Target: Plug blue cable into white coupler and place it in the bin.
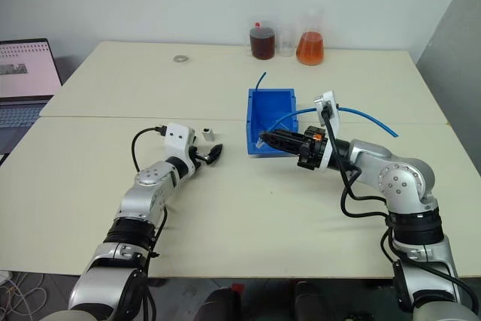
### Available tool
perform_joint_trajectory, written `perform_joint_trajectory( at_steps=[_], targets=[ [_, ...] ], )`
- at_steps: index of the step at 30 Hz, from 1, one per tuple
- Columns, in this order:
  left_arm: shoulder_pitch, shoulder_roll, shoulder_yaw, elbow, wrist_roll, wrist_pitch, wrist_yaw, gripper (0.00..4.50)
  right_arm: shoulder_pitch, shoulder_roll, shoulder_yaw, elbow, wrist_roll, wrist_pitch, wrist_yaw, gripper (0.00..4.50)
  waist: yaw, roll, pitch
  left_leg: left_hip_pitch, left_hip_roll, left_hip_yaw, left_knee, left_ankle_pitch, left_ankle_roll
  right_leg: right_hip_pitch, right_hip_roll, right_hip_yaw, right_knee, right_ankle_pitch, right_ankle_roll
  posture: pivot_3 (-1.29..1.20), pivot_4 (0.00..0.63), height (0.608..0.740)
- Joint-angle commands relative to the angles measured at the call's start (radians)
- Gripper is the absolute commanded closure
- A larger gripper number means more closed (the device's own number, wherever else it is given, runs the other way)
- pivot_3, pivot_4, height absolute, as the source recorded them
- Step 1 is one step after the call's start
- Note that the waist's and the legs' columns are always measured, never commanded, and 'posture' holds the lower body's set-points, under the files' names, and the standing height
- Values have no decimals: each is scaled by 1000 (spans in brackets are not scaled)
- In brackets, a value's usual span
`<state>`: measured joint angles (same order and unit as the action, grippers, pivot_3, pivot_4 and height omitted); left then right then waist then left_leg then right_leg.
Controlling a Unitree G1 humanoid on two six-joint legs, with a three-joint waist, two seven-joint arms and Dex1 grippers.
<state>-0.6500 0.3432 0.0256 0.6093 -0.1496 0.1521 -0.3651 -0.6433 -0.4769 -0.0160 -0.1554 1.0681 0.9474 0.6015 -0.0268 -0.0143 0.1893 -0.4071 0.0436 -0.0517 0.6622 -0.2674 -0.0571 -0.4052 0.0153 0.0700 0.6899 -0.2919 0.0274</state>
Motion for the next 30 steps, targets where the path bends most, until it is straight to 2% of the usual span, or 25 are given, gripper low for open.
perform_joint_trajectory(
  at_steps=[1, 5, 8, 14, 18, 22, 26, 28, 30],
  targets=[
    [-47, -20, -2, 100, 30, -52, -6, 39, -1, 17, -30, -53, -4, -13, -1, 4301, 0, 0, 0, 0, 0, 0, 0, 0, 0, 0, 0, 0, 1, 0, 0, 0, 150, 740],
    [-92, -38, 2, 195, 39, -94, -15, 39, 11, 30, -40, -67, -13, -15, -16, 4301, 1, 0, 0, 0, -1, -1, 1, 0, 0, 0, 0, 0, 2, 0, 0, 0, 150, 740],
    [-107, -47, 3, 226, 42, -111, -26, 551, 26, 39, -48, -80, -19, -18, -31, 4301, 1, 0, 0, 0, -1, -1, 1, 0, 0, 0, 0, -1, 3, 0, 0, 0, 150, 740],
    [-104, -51, 5, 236, 46, -115, -37, 1912, 36, 46, -61, -96, -21, -13, -46, 4301, -2, 0, 0, 2, -1, -1, 1, 0, 0, 0, 0, 0, 5, 0, 0, 0, 150, 740],
    [-105, -48, 12, 239, 54, -112, -32, 2659, 34, 44, -77, -92, -17, -6, -52, 4301, -3, 0, 0, 2, -1, -1, 1, 1, 1, 0, 0, 0, 6, 0, 0, 0, 150, 740],
    [-114, -40, 21, 248, 58, -113, -17, 3694, 38, 34, -75, -94, -26, -3, -43, 4301, -3, 0, 0, 4, -1, 0, 1, 1, 1, 1, 0, 0, 7, 0, 0, 0, 150, 740],
    [-82, -13, 12, 176, 58, -96, -68, 3734, 40, 19, -66, -101, -39, -5, -32, 4301, -6, 0, 0, 4, -1, 0, 1, 1, 1, 1, 0, 0, 7, 0, 0, 0, 150, 740],
    [-34, 23, -14, 97, 57, -95, -160, 3734, 64, -11, -45, -124, -71, -14, -4, 4301, -9, 0, 0, 4, -1, 0, 1, 1, 1, 1, 1, 1, 7, 0, 0, 0, 150, 740],
    [44, 77, -51, -46, 23, -72, -325, 3734, 97, -47, -20, -150, -111, -30, 30, 4301, -11, 0, 0, 4, 0, 0, 0, 1, 1, 1, 1, 1, 7, 0, 0, 0, 150, 740]
  ],
)
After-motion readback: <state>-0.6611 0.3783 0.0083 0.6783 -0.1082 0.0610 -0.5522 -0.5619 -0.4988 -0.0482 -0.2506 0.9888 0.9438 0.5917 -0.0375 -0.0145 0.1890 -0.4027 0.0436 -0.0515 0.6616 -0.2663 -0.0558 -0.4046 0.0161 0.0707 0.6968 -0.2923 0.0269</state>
